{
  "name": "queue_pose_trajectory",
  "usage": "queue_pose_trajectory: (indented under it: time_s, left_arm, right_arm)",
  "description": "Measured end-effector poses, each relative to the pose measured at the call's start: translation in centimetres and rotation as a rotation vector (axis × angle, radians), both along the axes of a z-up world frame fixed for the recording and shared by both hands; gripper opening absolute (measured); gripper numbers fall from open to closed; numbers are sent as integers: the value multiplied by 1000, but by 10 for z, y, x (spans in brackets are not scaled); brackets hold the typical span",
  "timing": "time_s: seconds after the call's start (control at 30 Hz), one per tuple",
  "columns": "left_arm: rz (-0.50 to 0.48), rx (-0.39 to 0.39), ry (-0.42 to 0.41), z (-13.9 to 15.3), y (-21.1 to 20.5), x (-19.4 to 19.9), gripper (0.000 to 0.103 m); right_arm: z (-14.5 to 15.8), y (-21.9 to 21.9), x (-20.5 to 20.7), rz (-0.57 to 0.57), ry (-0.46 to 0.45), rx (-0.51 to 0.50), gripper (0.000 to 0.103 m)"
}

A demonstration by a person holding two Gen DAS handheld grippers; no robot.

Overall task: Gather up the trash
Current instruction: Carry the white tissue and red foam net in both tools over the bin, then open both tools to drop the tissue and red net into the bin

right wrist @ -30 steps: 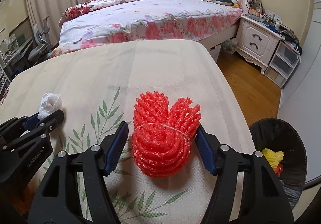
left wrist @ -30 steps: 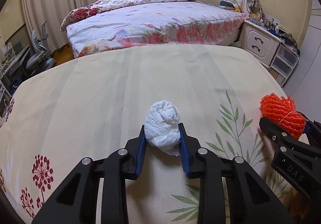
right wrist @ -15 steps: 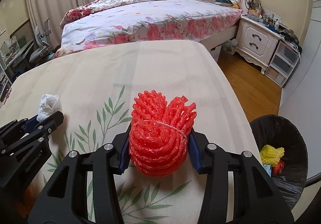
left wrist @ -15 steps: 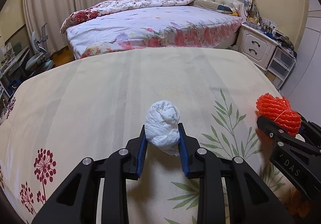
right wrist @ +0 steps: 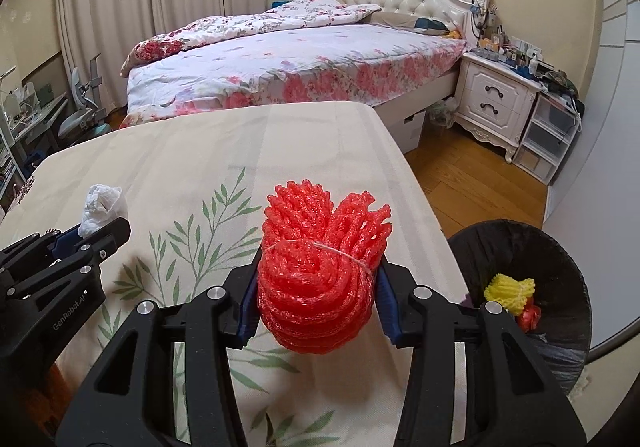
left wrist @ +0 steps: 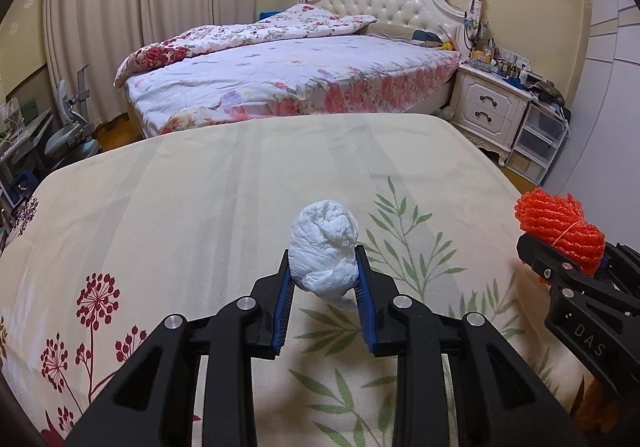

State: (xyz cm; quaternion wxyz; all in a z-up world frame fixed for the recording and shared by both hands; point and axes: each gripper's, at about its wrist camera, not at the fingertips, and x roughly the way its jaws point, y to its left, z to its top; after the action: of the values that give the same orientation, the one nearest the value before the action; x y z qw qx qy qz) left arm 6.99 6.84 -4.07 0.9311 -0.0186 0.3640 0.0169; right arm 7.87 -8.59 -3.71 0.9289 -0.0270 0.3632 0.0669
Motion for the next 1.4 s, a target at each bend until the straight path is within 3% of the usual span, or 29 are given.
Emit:
queue_pose_trajectory:
  time_s: [0.37,0.77,1.2,1.33,1.4]
  left_arm:
    - [-122,-16,-78,19,-52,-11,29]
    - [-295,-7,-121,25,-141,12,30]
    - [-374,30,-105,11,-200,40,30]
    - [-381,39,-99,8,-205,43,36]
    - [-381,43,-104,8,-206,42,44]
  right_arm:
    - [18,-56,-32,-126,-101,-57,46]
    - [20,-137,-29,-344,-133,-68,46]
    - [3,-184,-18,-440,-115,-42,46]
    - [0,-189,-16,-458,-118,-39,48]
    - [0,-192,-15,-464,-122,-39,53]
